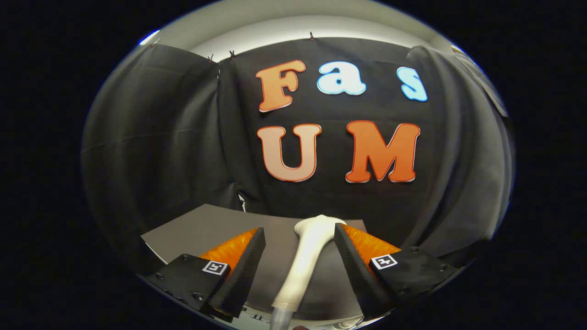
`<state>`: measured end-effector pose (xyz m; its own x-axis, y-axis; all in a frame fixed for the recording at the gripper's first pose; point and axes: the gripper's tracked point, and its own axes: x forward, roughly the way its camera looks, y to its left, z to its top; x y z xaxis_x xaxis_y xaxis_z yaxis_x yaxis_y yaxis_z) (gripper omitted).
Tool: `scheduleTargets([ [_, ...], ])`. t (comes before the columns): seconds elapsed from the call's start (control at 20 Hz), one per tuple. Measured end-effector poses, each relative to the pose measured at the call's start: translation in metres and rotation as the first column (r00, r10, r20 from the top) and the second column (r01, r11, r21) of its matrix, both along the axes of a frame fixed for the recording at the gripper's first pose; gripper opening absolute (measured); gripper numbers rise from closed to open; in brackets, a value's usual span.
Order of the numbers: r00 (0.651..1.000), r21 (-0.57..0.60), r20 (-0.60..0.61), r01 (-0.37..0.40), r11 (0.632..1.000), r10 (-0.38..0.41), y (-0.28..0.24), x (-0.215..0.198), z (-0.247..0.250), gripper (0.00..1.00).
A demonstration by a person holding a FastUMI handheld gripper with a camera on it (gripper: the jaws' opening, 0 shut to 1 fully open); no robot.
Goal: Iron the clothes twice with a garment steamer, once on the left side and once on the right side.
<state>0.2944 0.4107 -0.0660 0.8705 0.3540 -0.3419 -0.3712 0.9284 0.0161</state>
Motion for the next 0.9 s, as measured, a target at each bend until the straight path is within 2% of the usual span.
scheduleTargets([
  [0.15,0.992,0.009,-0.120,0.038,0.999,-0.036,0.004,0.006,-0.034,0.98],
  [0.45,0.984,-0.060,-0.131,0.110,0.992,-0.117,-0.006,0.025,-0.055,0.96],
  [0.5,0.979,-0.073,-0.150,0.127,0.989,-0.137,-0.010,0.027,-0.062,0.94],
  [0.65,0.968,-0.059,-0.202,0.142,0.988,-0.151,-0.014,0.027,-0.071,0.73],
  [0.75,0.954,-0.069,-0.259,0.139,0.988,-0.152,-0.017,0.024,-0.087,0.72],
  [0.9,0.963,-0.086,-0.235,0.117,0.989,-0.135,-0.022,0.023,-0.084,0.66],
])
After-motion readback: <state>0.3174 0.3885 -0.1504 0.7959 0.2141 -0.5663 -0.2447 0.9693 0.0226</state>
